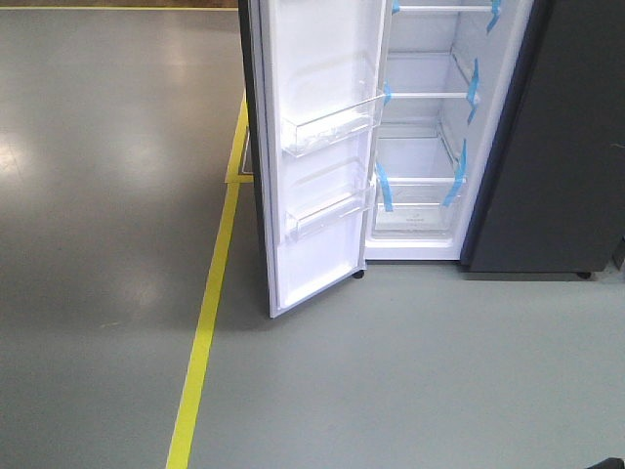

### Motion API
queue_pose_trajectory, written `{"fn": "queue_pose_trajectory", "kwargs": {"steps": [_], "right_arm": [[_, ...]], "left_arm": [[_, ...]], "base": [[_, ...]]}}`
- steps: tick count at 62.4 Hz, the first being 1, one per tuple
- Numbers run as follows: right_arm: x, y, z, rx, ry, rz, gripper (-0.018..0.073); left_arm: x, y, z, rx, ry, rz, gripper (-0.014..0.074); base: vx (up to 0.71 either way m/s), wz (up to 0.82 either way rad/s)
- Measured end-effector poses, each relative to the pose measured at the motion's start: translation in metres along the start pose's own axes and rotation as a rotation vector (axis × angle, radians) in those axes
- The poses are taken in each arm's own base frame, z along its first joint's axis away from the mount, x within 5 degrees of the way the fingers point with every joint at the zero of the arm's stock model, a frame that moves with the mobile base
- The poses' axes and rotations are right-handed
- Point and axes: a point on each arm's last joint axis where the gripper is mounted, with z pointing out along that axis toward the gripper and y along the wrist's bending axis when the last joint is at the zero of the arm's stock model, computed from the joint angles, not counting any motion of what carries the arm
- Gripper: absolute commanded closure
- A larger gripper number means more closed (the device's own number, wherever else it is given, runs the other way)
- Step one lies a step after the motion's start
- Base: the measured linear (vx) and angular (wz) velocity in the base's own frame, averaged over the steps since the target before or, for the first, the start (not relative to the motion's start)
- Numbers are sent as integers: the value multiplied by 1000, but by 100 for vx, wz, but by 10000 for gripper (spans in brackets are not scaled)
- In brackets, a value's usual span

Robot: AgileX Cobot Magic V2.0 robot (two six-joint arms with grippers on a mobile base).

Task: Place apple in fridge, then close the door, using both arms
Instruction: 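Drive closer to the fridge, stopping beside its open door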

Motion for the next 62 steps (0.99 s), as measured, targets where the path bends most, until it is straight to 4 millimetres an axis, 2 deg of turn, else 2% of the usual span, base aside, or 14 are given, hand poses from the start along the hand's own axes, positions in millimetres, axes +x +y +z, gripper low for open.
{"fn": "queue_pose_trajectory", "kwargs": {"steps": [62], "right_arm": [[0,0,0,0,0,0,198]], "left_arm": [[0,0,0,0,0,0,603]], "base": [[12,1]]}}
